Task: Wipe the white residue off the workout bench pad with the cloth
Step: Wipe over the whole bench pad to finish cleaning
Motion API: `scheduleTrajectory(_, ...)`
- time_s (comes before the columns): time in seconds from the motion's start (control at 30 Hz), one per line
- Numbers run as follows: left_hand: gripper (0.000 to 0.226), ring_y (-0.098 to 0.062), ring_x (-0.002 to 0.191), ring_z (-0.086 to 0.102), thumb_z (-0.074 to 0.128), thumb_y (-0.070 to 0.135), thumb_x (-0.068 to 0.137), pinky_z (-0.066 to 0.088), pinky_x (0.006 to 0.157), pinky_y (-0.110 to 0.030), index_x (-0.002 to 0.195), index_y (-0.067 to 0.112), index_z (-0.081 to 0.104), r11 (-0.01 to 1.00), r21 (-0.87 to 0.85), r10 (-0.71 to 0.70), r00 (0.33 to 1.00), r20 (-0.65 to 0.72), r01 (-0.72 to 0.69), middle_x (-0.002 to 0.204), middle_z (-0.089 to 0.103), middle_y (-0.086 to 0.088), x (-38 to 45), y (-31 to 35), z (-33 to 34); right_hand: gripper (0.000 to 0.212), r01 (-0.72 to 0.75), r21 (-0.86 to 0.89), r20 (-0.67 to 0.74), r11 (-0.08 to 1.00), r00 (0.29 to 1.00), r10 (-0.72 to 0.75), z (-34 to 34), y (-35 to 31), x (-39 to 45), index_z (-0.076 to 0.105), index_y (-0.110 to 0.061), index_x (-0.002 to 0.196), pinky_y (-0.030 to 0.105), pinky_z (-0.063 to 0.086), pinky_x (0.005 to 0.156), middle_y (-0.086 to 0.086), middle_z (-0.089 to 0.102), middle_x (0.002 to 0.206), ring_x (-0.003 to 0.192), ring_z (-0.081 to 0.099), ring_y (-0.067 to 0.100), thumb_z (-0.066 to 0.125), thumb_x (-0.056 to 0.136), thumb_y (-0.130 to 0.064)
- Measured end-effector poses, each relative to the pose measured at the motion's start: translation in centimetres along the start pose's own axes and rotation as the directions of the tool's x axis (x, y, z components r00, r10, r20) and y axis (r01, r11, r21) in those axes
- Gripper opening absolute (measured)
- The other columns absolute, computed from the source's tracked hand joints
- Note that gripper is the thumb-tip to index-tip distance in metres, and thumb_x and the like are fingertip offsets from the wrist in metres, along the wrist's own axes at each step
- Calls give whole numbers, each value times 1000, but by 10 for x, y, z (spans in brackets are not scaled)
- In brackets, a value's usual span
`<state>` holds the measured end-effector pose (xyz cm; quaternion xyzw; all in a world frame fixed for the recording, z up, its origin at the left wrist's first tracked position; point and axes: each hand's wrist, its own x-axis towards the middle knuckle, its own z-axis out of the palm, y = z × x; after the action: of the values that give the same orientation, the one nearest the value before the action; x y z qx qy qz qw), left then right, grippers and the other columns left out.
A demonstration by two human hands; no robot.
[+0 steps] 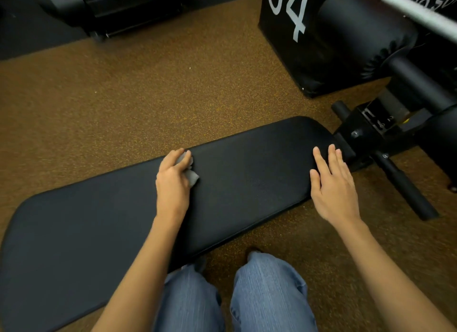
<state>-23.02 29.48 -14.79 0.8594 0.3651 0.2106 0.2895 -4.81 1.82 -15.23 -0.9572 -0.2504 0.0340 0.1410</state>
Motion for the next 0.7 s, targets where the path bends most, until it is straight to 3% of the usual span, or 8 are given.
scheduleTrajectory(0.1, 36, -29, 136, 42, 47, 10, 96, 20, 117, -18, 129, 4, 62, 999, -30, 30, 999, 19, -29, 139, 53, -15, -16, 21, 16, 51, 62, 24, -44, 998, 997, -61, 2, -30, -6, 20, -25, 155, 43, 12, 121, 6, 12, 163, 151, 7, 19, 27, 105, -31)
scheduleTrajectory(0.17, 42, -28, 136, 40, 43, 10, 92, 13, 116, -11, 129, 2, 62, 990, -49, 140, 982, 128, -135, 140, 53, -17, -22, 38, 24, 49, 134, 39, -85, 990, 988, -130, 8, -53, -11, 30, -26, 152, 42, 11, 120, 4, 24, 160, 149, 16, 19, 28, 103, -32)
scheduleTrajectory(0.23, 41, -20, 139, 32, 45, 7, 93, 7, 115, -8, 130, 4, 60, 960, -20, 277, 934, 226, -280, 143, 49, -14, -28, 40, 19, 48, 112, 78, -131, 991, 986, -101, 11, -63, -14, 44, -26, 145, 44, 11, 120, 4, 39, 153, 146, 27, 21, 34, 99, -31)
scheduleTrajectory(0.3, 37, -5, 138, 23, 48, 0, 95, 6, 112, -4, 130, 4, 60, 946, -38, 320, 905, 279, -323, 145, 44, -10, -31, 26, 3, 43, 88, 102, -181, 991, 981, -69, 12, -59, -15, 55, -26, 136, 46, 12, 119, 2, 49, 147, 141, 36, 21, 40, 96, -31)
scheduleTrajectory(0.37, 37, -4, 138, 24, 51, -5, 93, 8, 112, -4, 127, 3, 62, 957, 9, 279, 930, 238, -289, 143, 46, -11, -34, 2, -18, 38, 107, 104, -222, 989, 972, -82, 13, -50, -16, 61, -27, 130, 46, 12, 119, -1, 53, 143, 139, 39, 18, 45, 95, -33)
scheduleTrajectory(0.47, 35, -26, 139, 37, 56, -5, 92, 13, 114, -9, 125, 3, 65, 982, 143, 116, 991, 70, -125, 141, 52, -13, -36, -31, -44, 36, 143, 111, -249, 984, 962, -112, 13, -43, -16, 63, -28, 128, 46, 16, 119, -2, 56, 140, 138, 41, 16, 48, 96, -34)
scheduleTrajectory(0.57, 31, -31, 135, 43, 50, 1, 96, 17, 114, -11, 123, 2, 66, 995, 91, -37, 998, -46, 41, 138, 56, -14, -40, -23, -36, 33, 148, 155, -238, 977, 965, -109, 14, -43, -15, 62, -25, 129, 46, 25, 116, 2, 54, 141, 139, 39, 17, 53, 98, -28)
scheduleTrajectory(0.7, 40, -28, 132, 45, 42, 9, 91, 23, 115, -20, 122, 0, 66, 993, 48, 107, 991, 85, -111, 135, 59, -13, -53, 8, -18, 33, 146, 156, -241, 977, 965, -105, 16, -43, -15, 62, -25, 130, 47, 27, 116, 3, 54, 141, 140, 39, 18, 56, 98, -25)
